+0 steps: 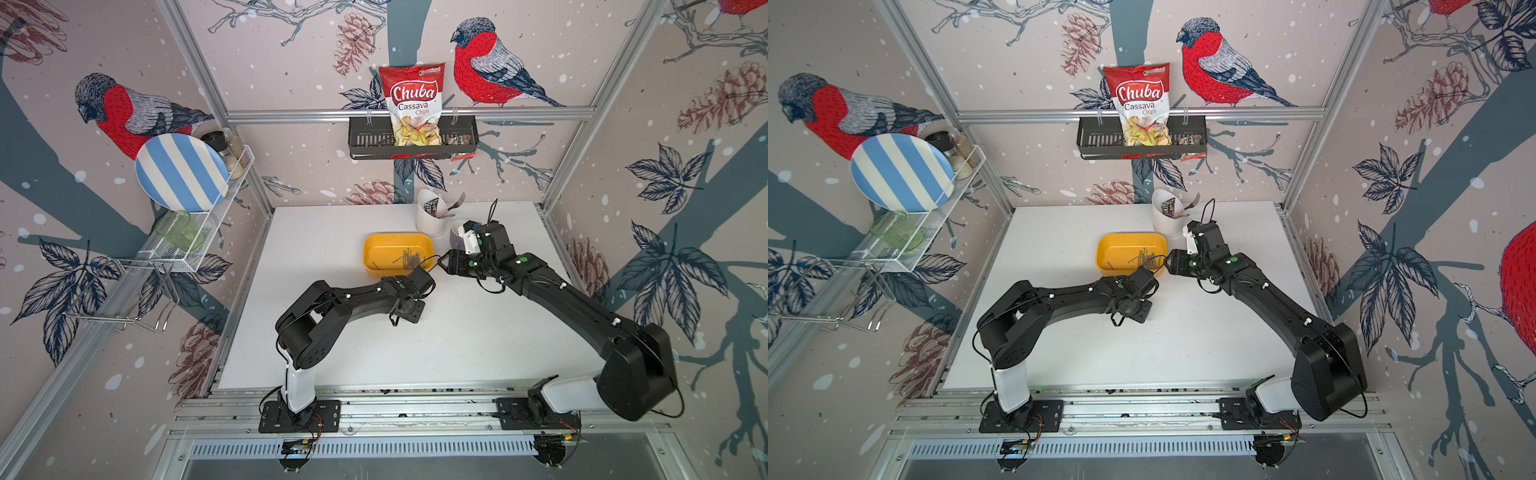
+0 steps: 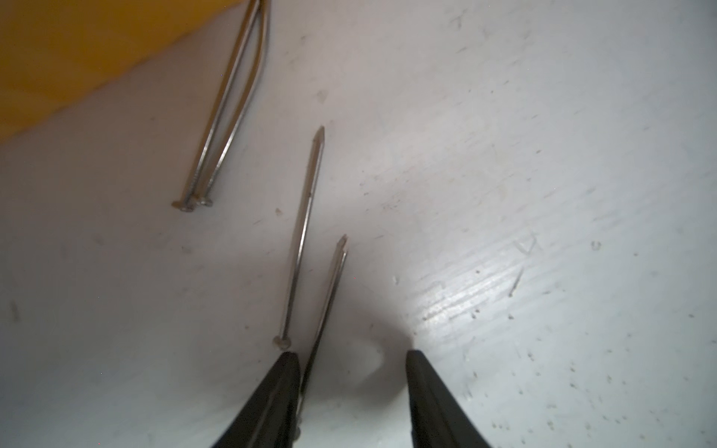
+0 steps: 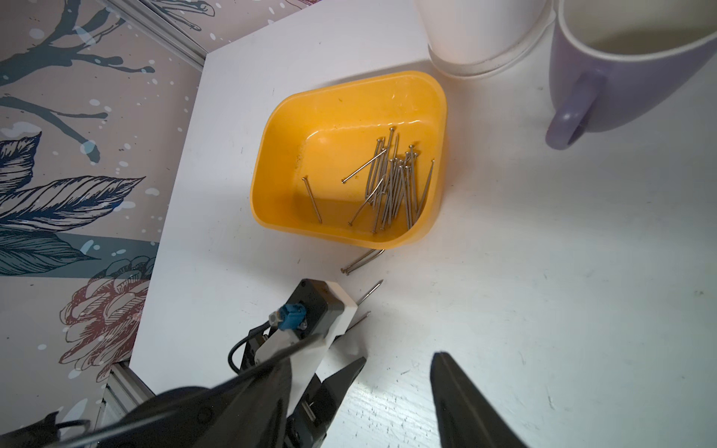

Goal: Put the nails on the desktop into the storage box
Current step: Pick up the nail from the center of the board.

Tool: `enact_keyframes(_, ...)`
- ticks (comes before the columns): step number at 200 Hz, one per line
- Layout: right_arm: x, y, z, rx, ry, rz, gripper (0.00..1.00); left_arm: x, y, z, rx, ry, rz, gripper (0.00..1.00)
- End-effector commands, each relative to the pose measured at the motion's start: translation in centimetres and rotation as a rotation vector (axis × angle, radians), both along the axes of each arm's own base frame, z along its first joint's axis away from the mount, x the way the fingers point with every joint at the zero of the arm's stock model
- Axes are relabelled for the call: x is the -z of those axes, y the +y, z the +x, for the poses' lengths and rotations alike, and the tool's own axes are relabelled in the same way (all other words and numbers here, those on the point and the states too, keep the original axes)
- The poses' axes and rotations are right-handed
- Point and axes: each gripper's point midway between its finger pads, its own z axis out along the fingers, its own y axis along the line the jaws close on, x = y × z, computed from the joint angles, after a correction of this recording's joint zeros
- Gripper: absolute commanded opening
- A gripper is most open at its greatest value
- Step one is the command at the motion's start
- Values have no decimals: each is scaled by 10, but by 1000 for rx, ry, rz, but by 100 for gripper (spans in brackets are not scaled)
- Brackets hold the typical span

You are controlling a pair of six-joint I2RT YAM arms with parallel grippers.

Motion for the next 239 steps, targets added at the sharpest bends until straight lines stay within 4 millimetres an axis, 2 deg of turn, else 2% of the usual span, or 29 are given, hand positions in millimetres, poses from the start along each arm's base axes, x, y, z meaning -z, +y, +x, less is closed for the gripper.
enact_keyframes(1, -5, 2, 2, 4, -13, 17, 61, 27, 30, -33, 30, 138, 157, 42)
enact_keyframes(75, -2, 2, 2, 7, -6, 23, 62, 40, 44, -54, 50, 196, 207, 22)
enact_keyframes(96, -1, 3, 2, 6, -4, 26, 62, 45, 47, -60, 54, 217, 212, 14)
enact_keyframes(118, -3, 4, 2, 7, -6, 33, 62, 48, 48, -65, 55, 238, 213, 0)
enact_keyframes(163, -1, 5, 3, 10, 3, 41, 62, 44, 40, -66, 61, 254, 180, 0)
enact_keyframes(196, -3, 6, 6, 18, 2, 47, 63, 22, 28, -55, 52, 213, 125, 0)
enact_keyframes(203, -3, 5, 6, 20, 0, 46, 67, 15, 24, -52, 47, 198, 104, 0)
enact_keyframes(208, -4, 5, 7, 24, -1, 45, 75, 9, 22, -49, 40, 186, 89, 0)
enact_keyframes(214, -4, 4, 8, 27, -3, 46, 77, 2, 19, -45, 32, 172, 66, 0)
enact_keyframes(224, -4, 3, 9, 33, -1, 47, 91, -9, 15, -40, 18, 152, 27, 0)
enact_keyframes(239, -3, 2, 9, 35, 3, 50, 98, -26, 12, -31, -10, 126, -29, 0)
